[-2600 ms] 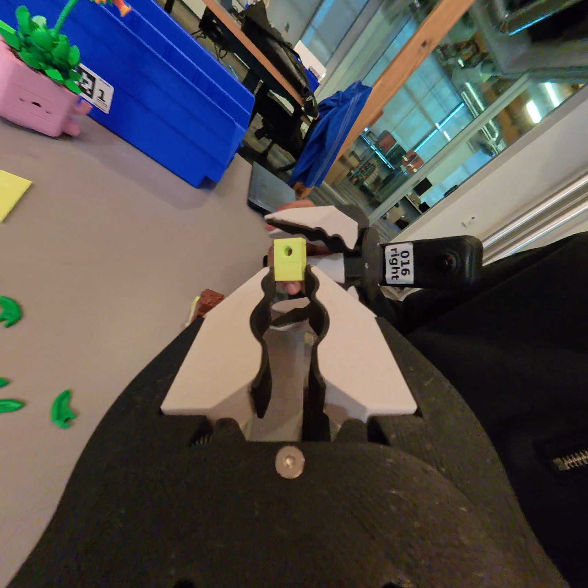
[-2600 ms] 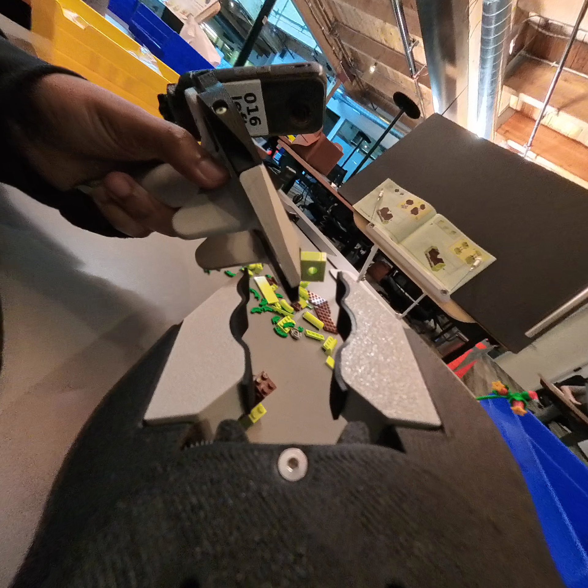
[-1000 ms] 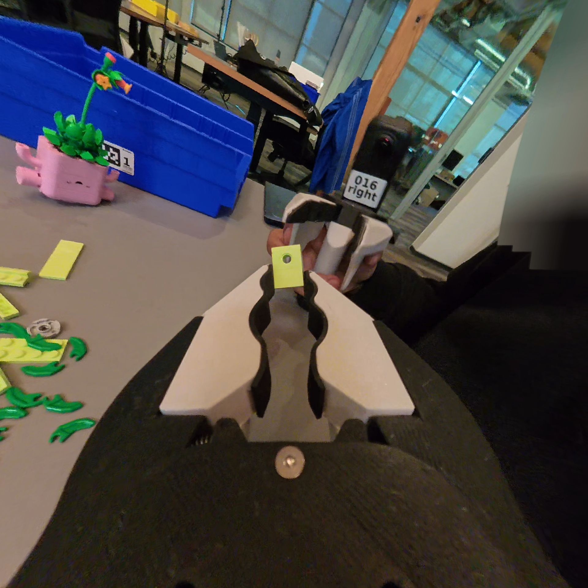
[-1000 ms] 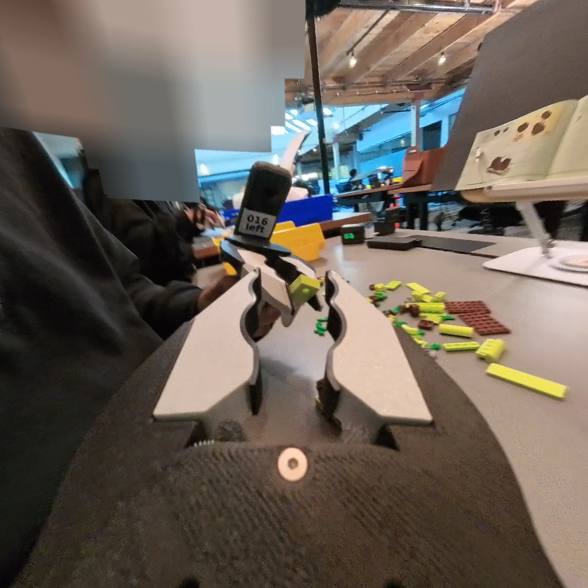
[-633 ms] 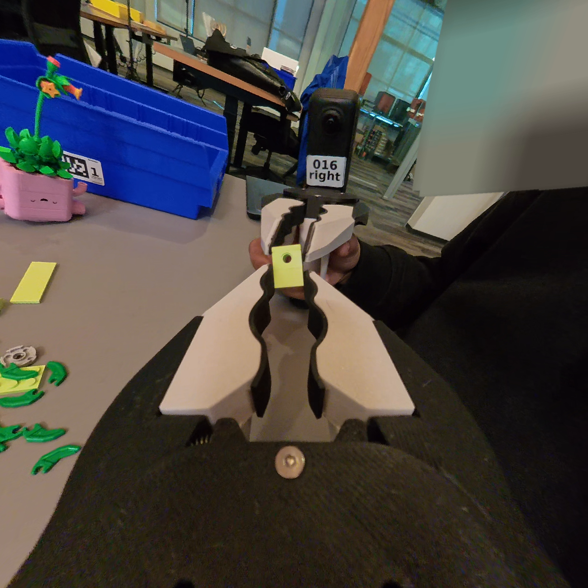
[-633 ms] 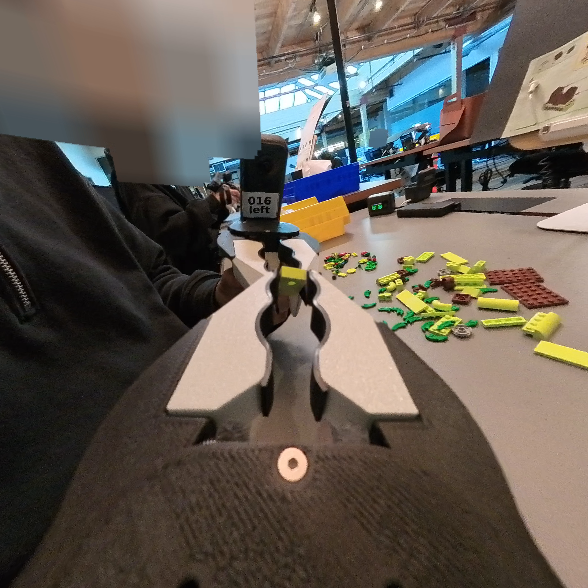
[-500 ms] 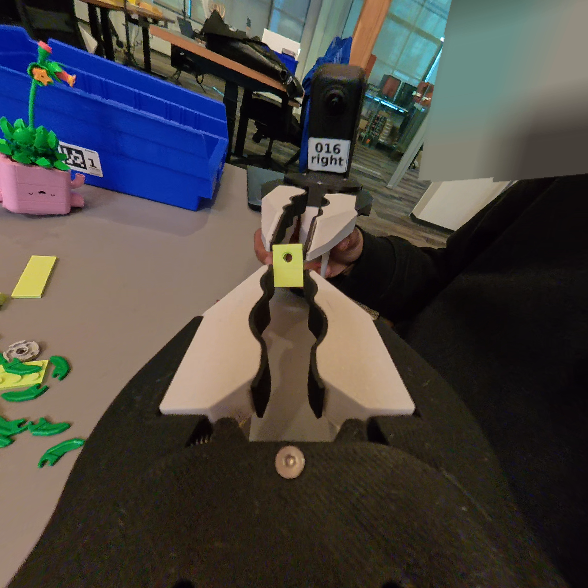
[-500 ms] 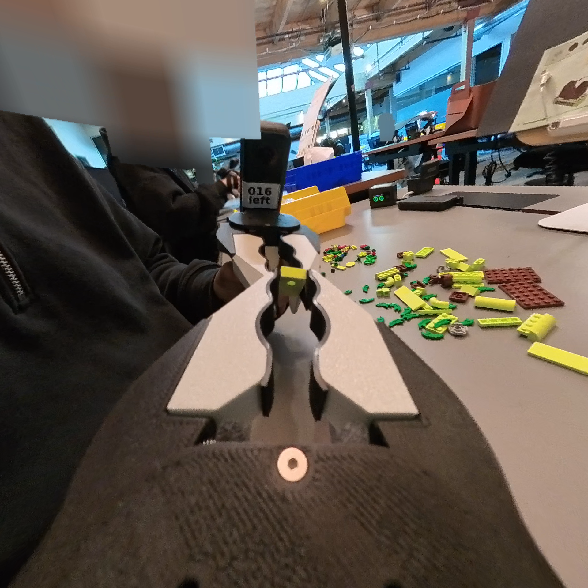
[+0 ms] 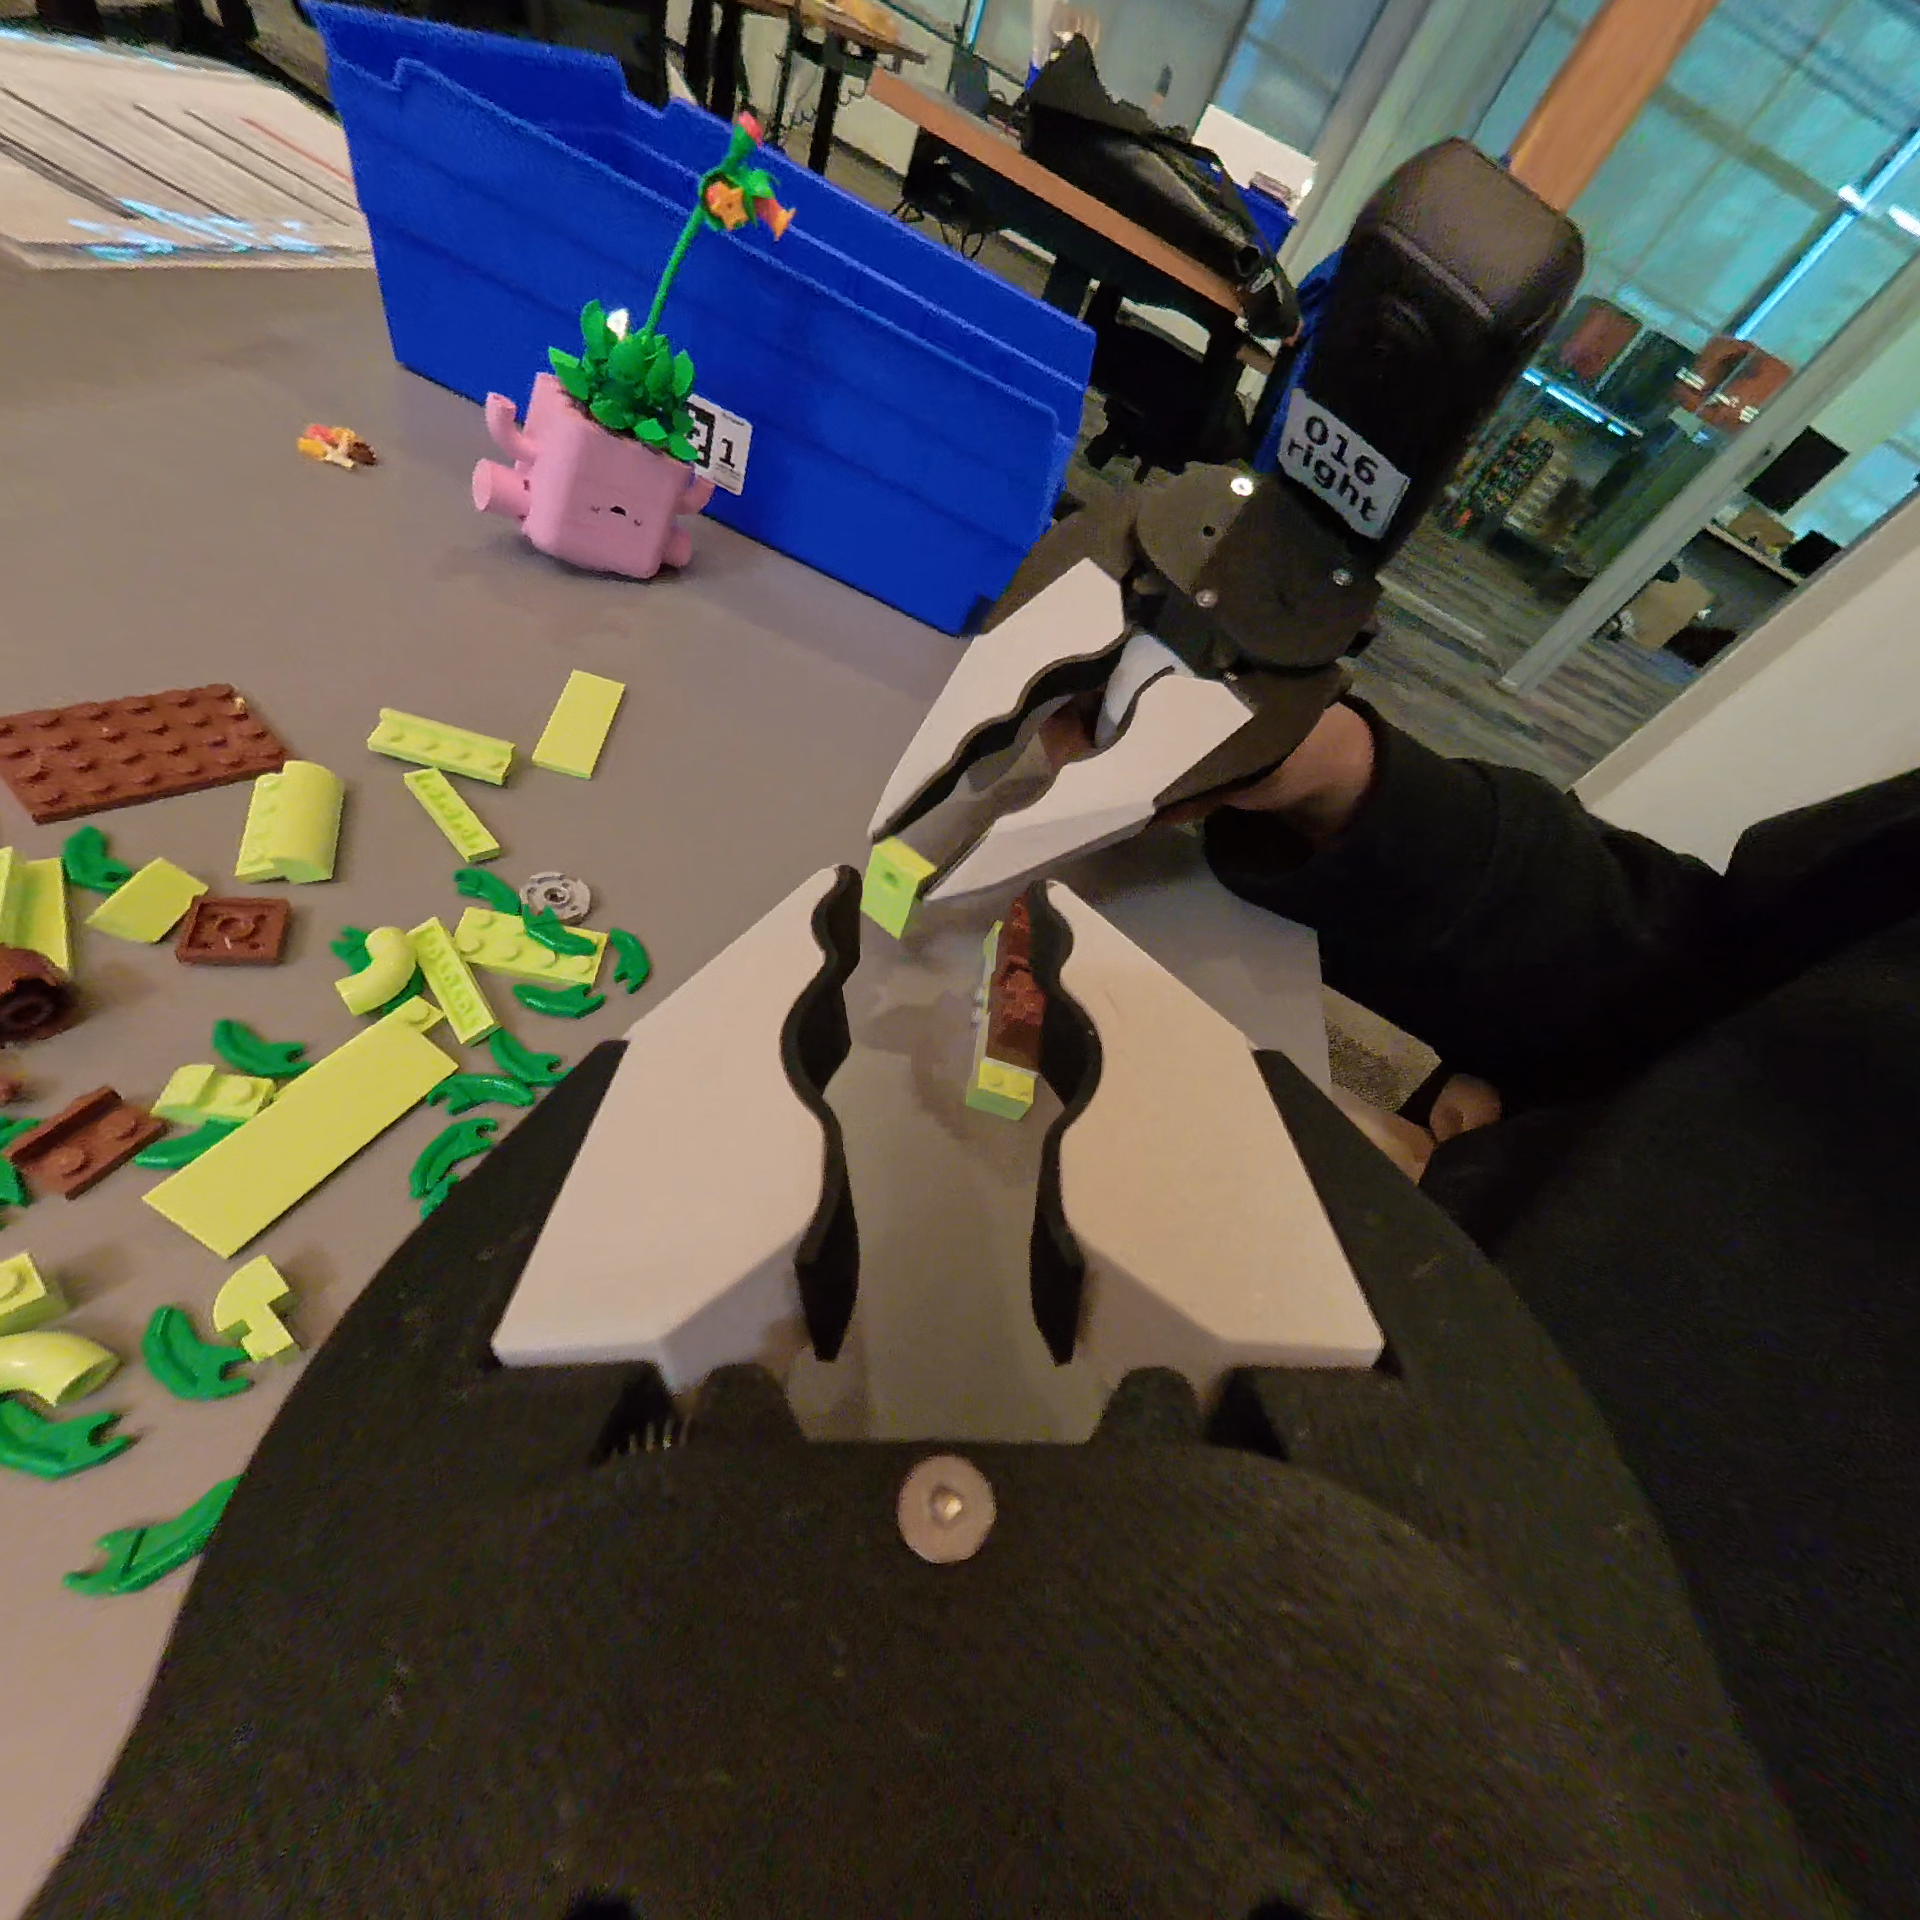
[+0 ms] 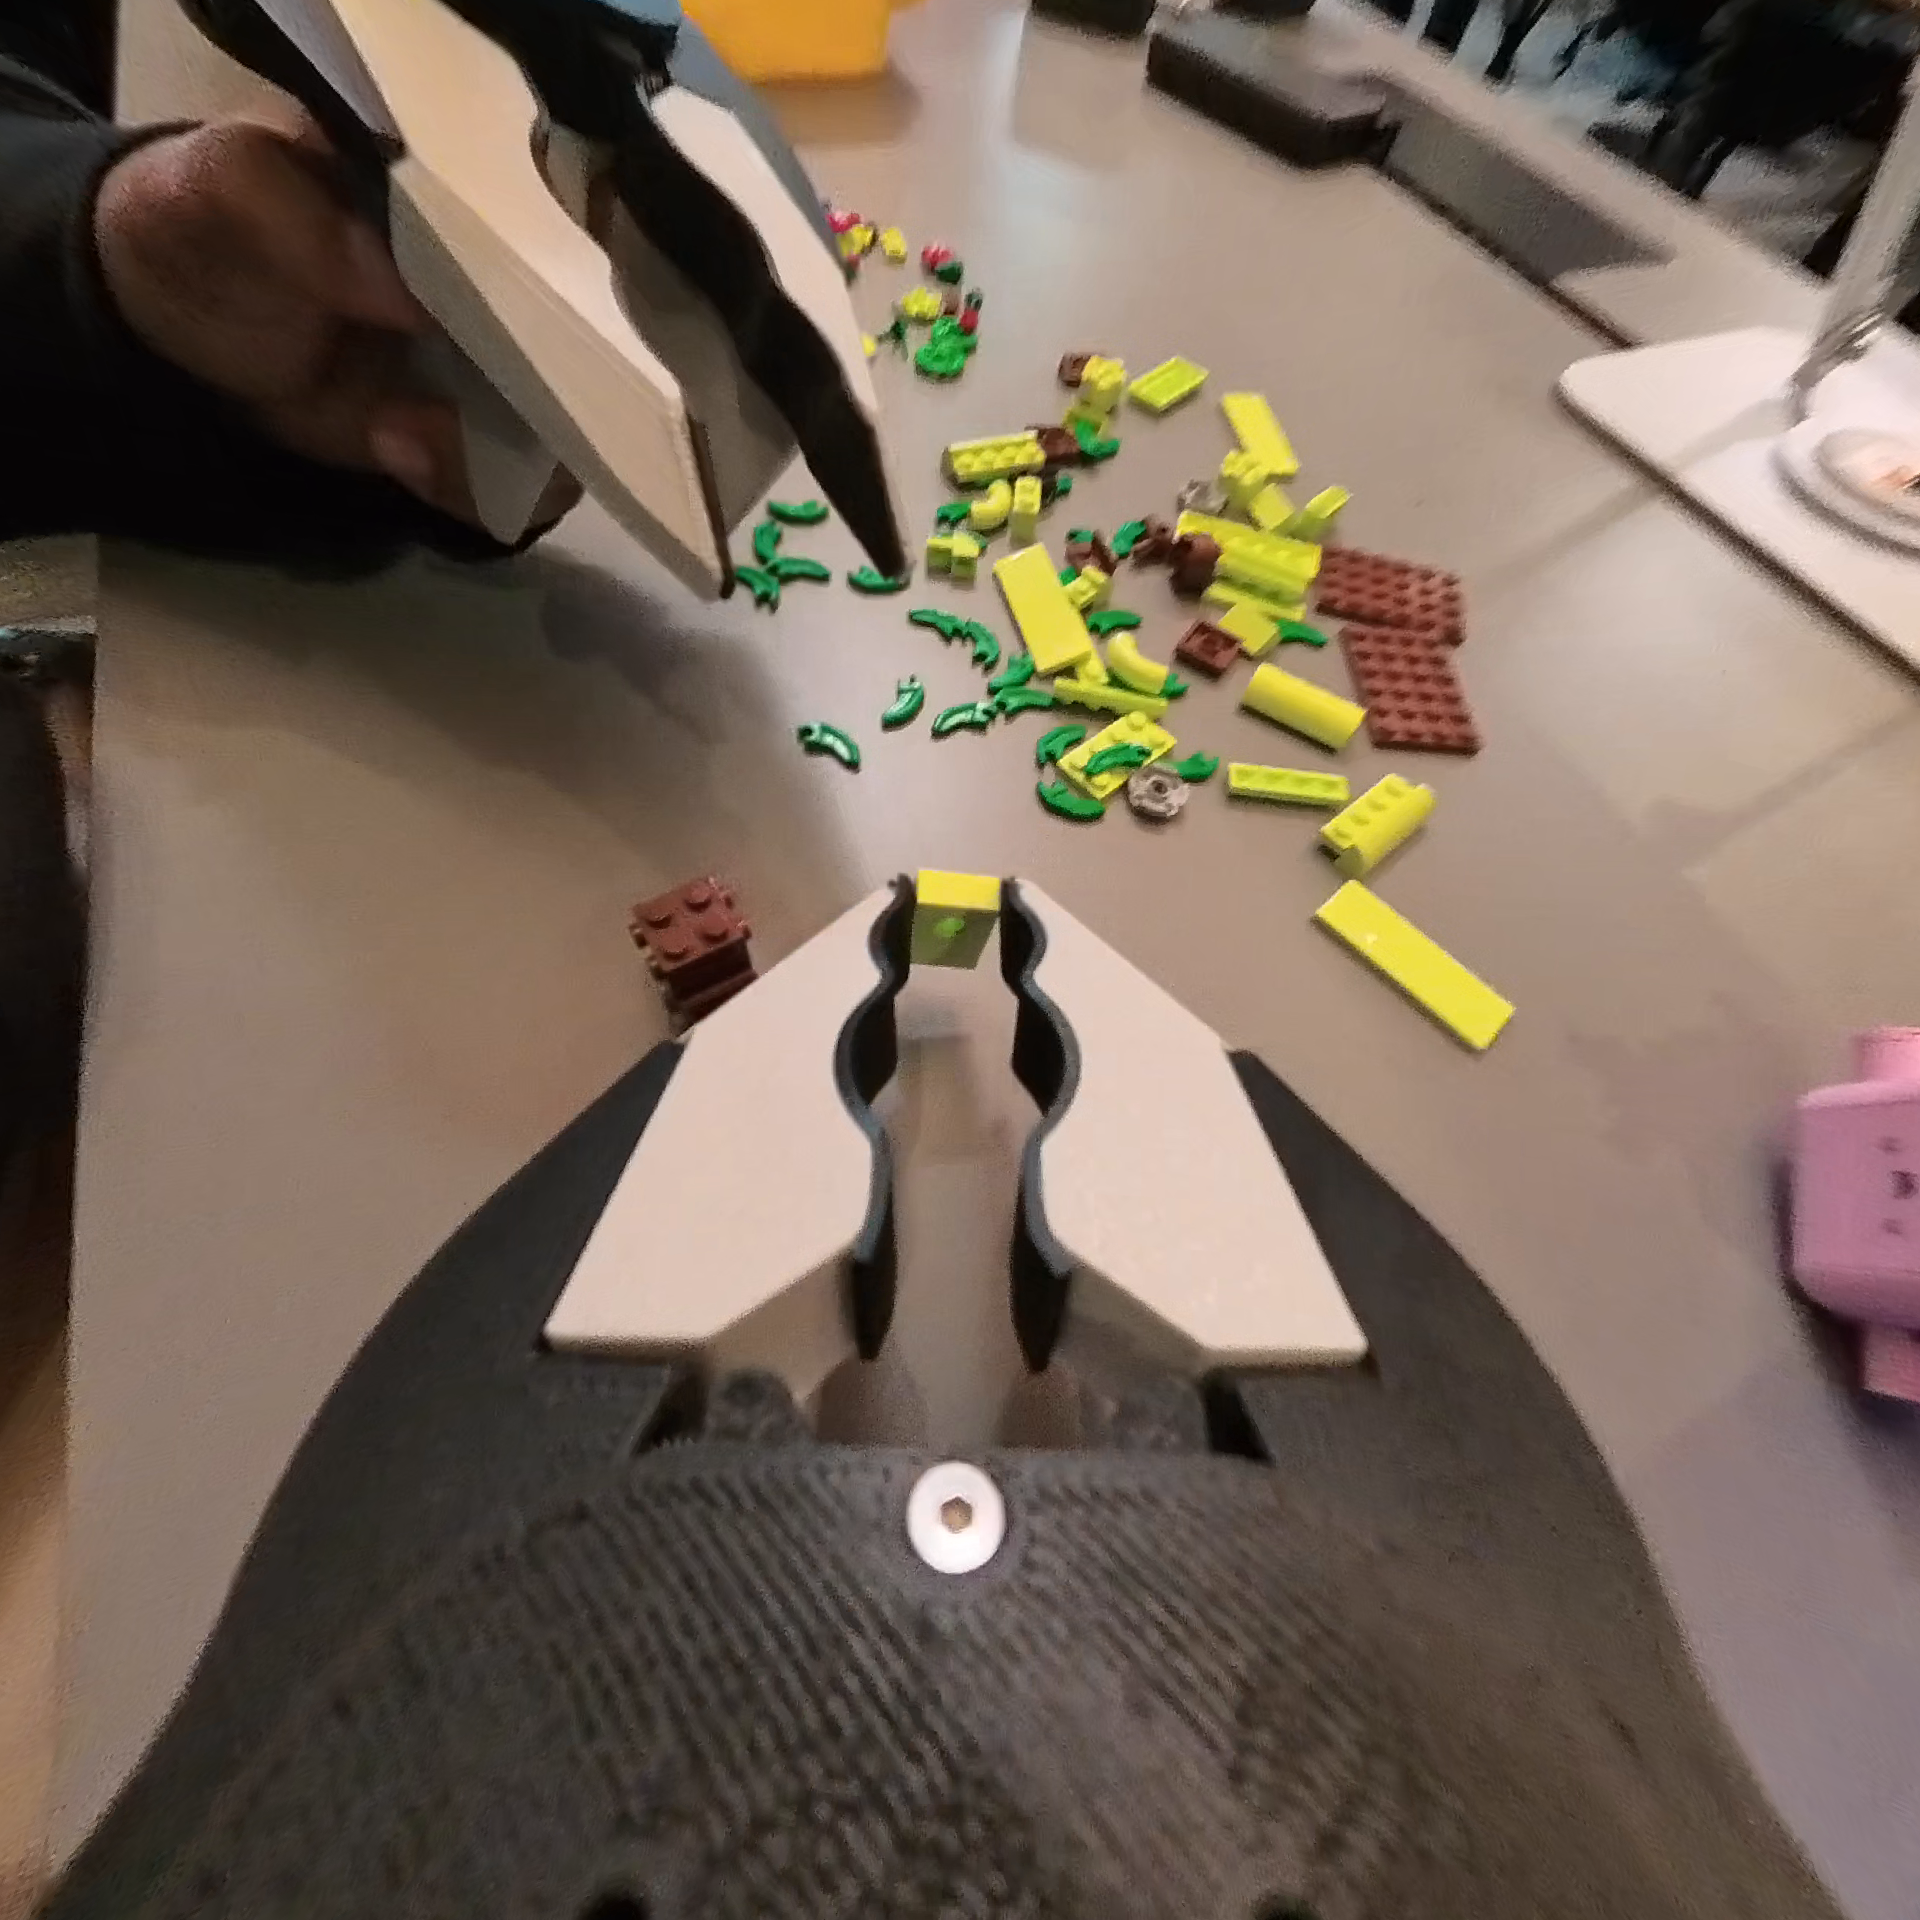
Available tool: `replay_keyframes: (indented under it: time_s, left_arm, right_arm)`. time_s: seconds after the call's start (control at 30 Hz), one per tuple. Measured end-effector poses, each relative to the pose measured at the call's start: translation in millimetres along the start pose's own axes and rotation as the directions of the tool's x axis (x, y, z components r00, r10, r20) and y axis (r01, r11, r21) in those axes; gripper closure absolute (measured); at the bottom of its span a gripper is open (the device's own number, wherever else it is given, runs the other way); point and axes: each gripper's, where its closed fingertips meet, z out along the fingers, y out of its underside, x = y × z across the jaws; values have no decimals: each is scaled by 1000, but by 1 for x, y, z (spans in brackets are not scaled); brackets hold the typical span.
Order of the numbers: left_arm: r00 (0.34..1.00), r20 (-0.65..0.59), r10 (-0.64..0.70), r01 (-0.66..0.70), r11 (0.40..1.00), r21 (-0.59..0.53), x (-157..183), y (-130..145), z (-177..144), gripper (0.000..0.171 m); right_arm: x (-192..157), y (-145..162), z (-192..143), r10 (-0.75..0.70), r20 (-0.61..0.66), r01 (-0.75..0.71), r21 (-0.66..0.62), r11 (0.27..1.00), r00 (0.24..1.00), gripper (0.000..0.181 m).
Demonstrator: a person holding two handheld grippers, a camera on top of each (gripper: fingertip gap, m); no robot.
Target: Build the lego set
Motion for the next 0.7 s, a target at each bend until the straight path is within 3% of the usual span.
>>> replay_keyframes:
  time_s: [0.1,0.47,0.57,0.7]
  left_arm:
    - [1000,-1,-17,17,1000,-5,-2,3,0,144]
    - [1000,-13,-27,26,1000,-14,-2,7,2,145]
    - [1000,-12,-22,22,1000,-14,-2,8,3,145]
    - [1000,-17,6,-6,1000,-6,0,8,3,145]
  right_arm:
    - [-4,8,5,39,61,-36,-58,998,997,166]
    - [-2,25,5,40,55,-32,-148,988,998,159]
    - [2,19,1,49,40,-45,-104,994,998,153]
    - [17,0,-17,110,-20,-108,59,992,994,153]
